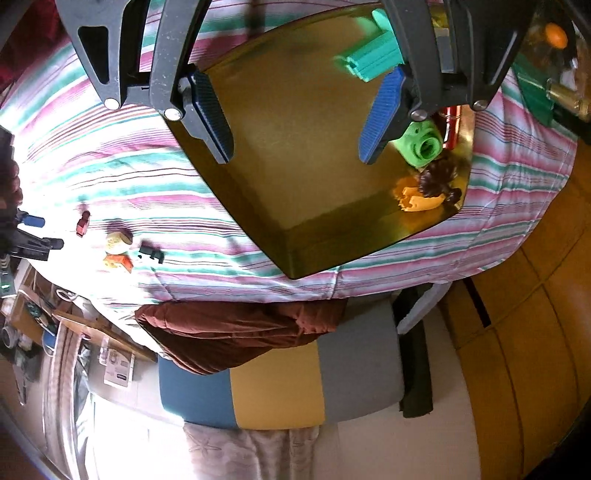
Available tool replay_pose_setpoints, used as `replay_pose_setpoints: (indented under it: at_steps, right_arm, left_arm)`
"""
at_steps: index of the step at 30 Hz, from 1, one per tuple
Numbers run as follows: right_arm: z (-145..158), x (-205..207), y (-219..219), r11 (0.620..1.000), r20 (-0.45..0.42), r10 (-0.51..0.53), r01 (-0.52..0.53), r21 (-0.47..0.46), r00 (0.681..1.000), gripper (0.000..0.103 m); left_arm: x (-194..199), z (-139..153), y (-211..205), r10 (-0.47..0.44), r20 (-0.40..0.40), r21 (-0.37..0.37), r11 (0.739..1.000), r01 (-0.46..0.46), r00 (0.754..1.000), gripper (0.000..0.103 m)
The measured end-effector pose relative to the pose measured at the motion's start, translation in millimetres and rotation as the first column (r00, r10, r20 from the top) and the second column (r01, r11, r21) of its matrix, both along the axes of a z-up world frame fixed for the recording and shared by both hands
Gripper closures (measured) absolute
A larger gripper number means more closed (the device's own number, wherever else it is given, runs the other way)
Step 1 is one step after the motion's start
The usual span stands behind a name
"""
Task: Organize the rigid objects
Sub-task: 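Move both grippers away from the tray back over the remaining toys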
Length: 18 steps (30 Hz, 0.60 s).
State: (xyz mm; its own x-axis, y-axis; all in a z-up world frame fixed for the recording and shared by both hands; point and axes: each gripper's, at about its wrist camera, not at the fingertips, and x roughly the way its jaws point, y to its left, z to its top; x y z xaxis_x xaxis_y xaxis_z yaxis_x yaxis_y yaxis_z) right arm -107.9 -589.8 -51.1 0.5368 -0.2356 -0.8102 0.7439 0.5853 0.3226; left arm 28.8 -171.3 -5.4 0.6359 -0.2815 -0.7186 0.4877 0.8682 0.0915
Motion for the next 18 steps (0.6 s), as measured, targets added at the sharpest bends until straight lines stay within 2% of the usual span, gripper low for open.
replay_pose_setpoints:
  at_steps: [9,18]
  right_arm:
    - [-1.4,0.2,-1.6,1.000,-0.009,-0.007,0.007,0.005,1.000,0.030]
    - [-2.0,-10.7,-12.0,0.997,0.002,-0.071,0.071,0.030,0.997,0.030]
  left_arm:
    - [1.5,2.3,-32.1,-0.064,-0.002,-0.009,0.998,0.064,0.998,0.032]
    - [-0.5,-1.2,-86.9,-0.167,-0.050,-0.027,0.986,0.166,0.985,0.032]
